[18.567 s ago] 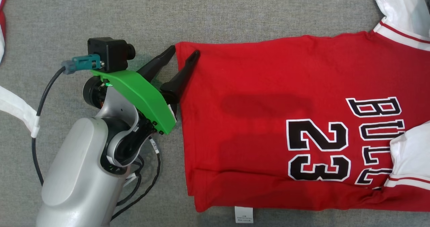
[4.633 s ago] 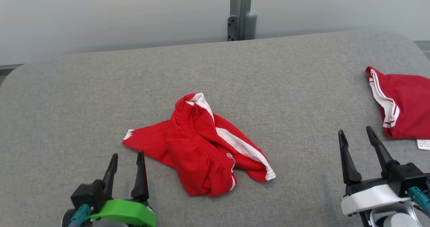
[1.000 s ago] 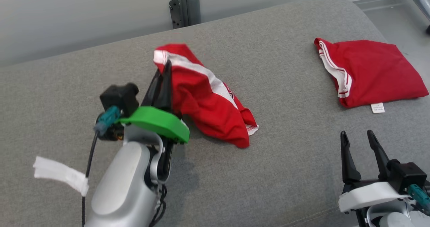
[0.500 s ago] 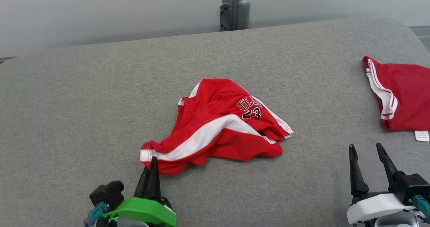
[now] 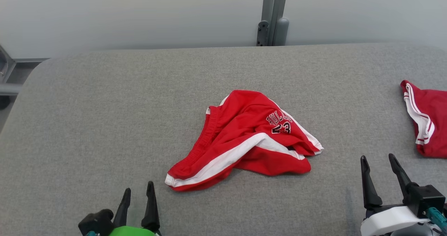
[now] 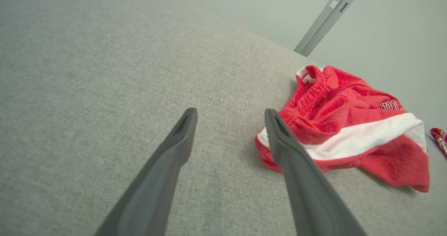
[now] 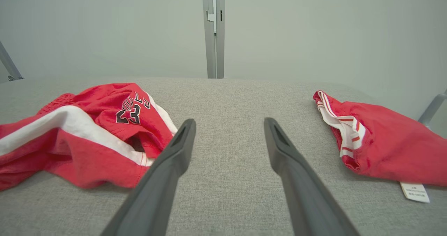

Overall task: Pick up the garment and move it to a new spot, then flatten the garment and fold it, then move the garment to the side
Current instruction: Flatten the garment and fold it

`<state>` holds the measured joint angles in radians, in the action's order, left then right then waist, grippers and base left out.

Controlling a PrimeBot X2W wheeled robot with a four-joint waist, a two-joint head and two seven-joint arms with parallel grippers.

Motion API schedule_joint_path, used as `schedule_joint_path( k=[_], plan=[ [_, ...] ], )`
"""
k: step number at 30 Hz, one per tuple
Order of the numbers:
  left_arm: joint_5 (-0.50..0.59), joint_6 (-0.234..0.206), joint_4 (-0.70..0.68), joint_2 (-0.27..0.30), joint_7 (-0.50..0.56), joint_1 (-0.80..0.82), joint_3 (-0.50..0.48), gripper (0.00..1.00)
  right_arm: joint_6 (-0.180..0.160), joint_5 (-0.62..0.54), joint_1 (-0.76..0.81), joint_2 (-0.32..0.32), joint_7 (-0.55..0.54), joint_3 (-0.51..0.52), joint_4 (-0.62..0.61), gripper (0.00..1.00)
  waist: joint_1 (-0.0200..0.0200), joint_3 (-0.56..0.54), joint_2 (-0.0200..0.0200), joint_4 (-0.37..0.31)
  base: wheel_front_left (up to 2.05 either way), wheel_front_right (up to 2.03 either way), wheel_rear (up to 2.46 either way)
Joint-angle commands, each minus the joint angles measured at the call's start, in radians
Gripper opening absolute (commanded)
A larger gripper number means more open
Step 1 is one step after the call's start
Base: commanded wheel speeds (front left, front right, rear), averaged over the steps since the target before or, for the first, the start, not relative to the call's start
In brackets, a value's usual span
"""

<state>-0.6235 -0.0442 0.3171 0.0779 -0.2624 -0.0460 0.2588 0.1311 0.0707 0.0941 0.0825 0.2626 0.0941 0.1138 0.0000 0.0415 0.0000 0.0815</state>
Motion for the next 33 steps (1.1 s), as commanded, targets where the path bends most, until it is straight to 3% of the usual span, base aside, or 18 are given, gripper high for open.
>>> schedule_joint_path(
  k=[1,7,15,21,28,29,30,31,32,33],
  plan=[
    [0.033,0.005,-0.038,0.004,-0.003,0.002,0.011,1.0,-0.001,0.007,0.014,0.0,0.003,0.003,-0.001,1.0,0.0,0.0,0.0,-0.009,0.0,0.0,0.0],
    [0.138,0.063,-0.117,-0.005,0.07,0.117,0.18,1.0,-0.001,0.008,-0.012,-0.008,0.003,-0.013,0.001,1.0,0.0,0.021,0.0,-0.045,0.0,0.0,0.0],
    [0.204,0.107,-0.055,-0.023,0.263,0.385,0.375,1.0,-0.001,0.018,-0.078,-0.018,0.003,-0.044,-0.004,1.0,0.0,0.091,0.0,-0.16,0.0,0.0,0.0],
    [0.247,0.091,0.074,-0.001,0.391,0.51,0.413,1.0,-0.001,0.025,-0.087,-0.027,0.003,-0.037,0.004,1.0,0.0,0.124,0.0,-0.239,0.0,0.0,0.0],
    [0.281,0.08,0.134,0.053,0.459,0.552,0.424,1.0,-0.001,0.029,-0.07,-0.031,0.003,-0.02,0.001,1.0,0.0,0.13,0.0,-0.262,0.0,0.0,0.0],
    [0.28,0.084,0.134,0.058,0.47,0.552,0.426,0.94,-0.001,0.028,-0.07,-0.031,0.003,-0.017,0.0,1.0,0.0,0.129,0.0,-0.261,0.0,0.0,0.0],
    [0.267,0.088,0.132,0.059,0.482,0.547,0.425,0.45,-0.001,0.027,-0.071,-0.031,0.003,-0.014,-0.001,1.0,0.0,0.128,0.0,-0.258,0.0,0.0,0.0],
    [0.261,0.094,0.127,0.061,0.495,0.541,0.43,0.09,-0.001,0.025,-0.072,-0.031,0.003,-0.011,-0.001,1.0,0.0,0.127,0.0,-0.255,0.0,0.0,0.0],
    [0.256,0.103,0.12,0.062,0.507,0.535,0.437,0.0,-0.001,0.023,-0.071,-0.031,0.003,-0.01,-0.003,1.0,0.0,0.126,0.0,-0.25,0.0,0.0,0.0],
    [0.245,0.111,0.111,0.062,0.516,0.526,0.441,0.0,-0.001,0.021,-0.072,-0.031,0.003,-0.009,-0.003,1.0,0.0,0.125,0.0,-0.245,0.0,0.0,0.0]
  ],
)
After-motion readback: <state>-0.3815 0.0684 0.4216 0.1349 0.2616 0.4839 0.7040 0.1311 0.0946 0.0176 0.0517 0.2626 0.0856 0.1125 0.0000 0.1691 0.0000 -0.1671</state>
